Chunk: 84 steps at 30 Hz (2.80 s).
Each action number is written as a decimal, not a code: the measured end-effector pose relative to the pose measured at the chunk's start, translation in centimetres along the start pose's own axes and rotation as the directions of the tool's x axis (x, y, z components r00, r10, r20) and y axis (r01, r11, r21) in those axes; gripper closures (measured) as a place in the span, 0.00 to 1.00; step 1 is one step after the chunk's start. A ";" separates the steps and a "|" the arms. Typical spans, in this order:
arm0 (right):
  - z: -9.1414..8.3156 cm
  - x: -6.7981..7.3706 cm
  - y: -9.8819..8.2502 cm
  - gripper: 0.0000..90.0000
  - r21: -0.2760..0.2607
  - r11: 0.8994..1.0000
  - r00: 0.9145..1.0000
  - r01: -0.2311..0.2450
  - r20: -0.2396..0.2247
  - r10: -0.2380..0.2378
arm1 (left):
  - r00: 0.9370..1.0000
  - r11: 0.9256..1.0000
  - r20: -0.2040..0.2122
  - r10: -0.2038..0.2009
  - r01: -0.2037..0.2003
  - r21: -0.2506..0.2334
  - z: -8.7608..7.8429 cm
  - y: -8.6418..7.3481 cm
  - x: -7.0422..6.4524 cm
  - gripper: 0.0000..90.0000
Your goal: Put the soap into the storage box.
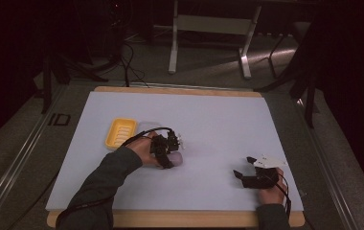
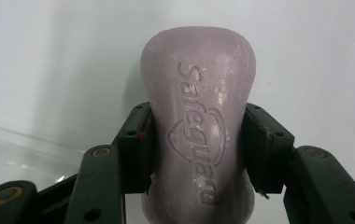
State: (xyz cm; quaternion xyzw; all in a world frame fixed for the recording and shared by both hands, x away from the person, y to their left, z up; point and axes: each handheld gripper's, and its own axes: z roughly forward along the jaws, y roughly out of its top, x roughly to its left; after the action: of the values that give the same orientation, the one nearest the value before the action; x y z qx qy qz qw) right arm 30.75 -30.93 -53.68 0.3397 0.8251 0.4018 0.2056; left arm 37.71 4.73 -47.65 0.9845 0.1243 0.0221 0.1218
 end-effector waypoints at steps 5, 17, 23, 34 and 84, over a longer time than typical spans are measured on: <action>0.0 0.0 0.0 0.23 0.000 1.000 1.000 0.000 0.000 0.000 | 0.999 0.999 -0.016 -0.045 0.046 0.012 -0.2 -0.3 0.6 0.55; 0.0 0.0 0.0 0.23 0.000 1.000 1.000 0.001 0.000 -0.001 | 0.988 0.989 -0.056 -0.144 0.145 0.014 -0.7 -1.1 1.7 0.55; 0.0 0.0 0.0 0.23 0.000 1.000 1.000 0.000 0.000 0.000 | 0.981 0.983 -0.076 -0.180 0.182 0.017 -1.0 -1.2 2.0 0.55; 0.0 0.0 0.0 0.23 0.000 1.000 1.000 0.002 0.001 -0.002 | 0.963 0.968 -0.102 -0.249 0.251 0.008 -1.9 -1.5 2.8 0.55; 0.0 0.1 0.0 0.23 0.000 1.000 1.000 0.003 0.004 -0.003 | 0.778 0.796 -0.167 -0.605 0.598 -0.095 -4.8 -7.1 6.2 0.55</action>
State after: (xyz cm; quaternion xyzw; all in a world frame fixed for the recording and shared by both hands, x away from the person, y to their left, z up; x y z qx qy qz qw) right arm 30.72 -30.89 -53.69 0.3391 0.8252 0.4009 0.2079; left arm 41.66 14.12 -44.68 0.8841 0.4426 0.0774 0.1284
